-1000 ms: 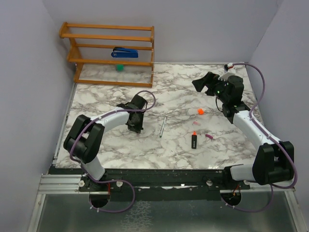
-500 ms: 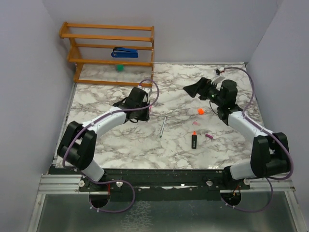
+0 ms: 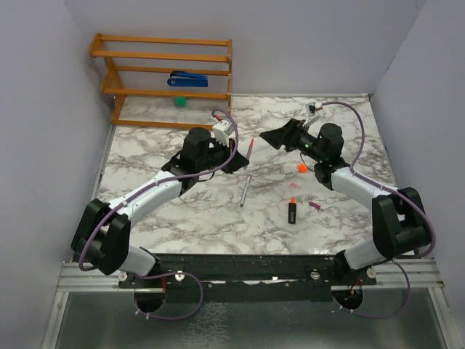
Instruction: Insert the pens into the pen caps
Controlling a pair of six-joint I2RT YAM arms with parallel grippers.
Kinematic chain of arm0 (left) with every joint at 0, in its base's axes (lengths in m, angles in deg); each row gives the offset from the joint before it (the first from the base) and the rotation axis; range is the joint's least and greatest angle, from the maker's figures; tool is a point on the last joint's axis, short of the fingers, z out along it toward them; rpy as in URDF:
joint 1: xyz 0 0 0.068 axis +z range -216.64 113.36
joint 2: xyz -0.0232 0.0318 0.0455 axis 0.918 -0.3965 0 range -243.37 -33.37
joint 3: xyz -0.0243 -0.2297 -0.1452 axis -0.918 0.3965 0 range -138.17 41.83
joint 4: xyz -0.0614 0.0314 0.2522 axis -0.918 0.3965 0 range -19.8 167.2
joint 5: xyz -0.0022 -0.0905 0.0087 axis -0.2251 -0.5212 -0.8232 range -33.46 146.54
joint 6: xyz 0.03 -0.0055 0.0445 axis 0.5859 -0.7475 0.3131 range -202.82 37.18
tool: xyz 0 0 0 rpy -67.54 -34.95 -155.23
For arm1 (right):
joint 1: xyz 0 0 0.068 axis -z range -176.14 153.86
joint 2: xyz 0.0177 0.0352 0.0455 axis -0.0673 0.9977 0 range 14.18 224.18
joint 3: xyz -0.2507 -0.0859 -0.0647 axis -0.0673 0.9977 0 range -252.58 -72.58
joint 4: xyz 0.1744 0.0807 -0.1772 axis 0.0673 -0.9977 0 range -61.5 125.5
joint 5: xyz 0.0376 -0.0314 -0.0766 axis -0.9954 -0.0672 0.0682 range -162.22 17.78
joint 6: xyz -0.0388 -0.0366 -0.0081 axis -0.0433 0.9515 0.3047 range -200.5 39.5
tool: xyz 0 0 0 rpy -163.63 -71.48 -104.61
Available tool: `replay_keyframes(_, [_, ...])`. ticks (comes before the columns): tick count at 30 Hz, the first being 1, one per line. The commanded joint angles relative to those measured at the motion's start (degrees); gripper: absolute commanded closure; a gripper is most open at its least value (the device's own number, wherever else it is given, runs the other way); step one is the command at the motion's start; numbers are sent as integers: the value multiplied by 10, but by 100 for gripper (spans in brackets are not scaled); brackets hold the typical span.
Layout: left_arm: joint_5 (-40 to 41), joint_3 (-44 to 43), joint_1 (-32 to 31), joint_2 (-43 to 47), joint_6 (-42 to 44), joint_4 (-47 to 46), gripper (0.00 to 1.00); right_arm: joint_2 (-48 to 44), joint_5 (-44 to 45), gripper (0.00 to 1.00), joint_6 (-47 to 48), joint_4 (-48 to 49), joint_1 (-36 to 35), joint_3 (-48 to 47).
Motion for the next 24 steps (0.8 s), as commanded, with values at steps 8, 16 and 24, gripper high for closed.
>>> replay_keyframes(8, [-20,-17,-30,-16,-11,-66,100,10,-34,34,-12,56,-25,-1])
replay_keyframes(16, [-6,-28,-30,-31,-9,-59,100,-17,-16,26,-15,98,-29,27])
replay_keyframes(24, [-3,-29,-30,-40,-5,-55,100,-29,-13,22,-17,130,-29,42])
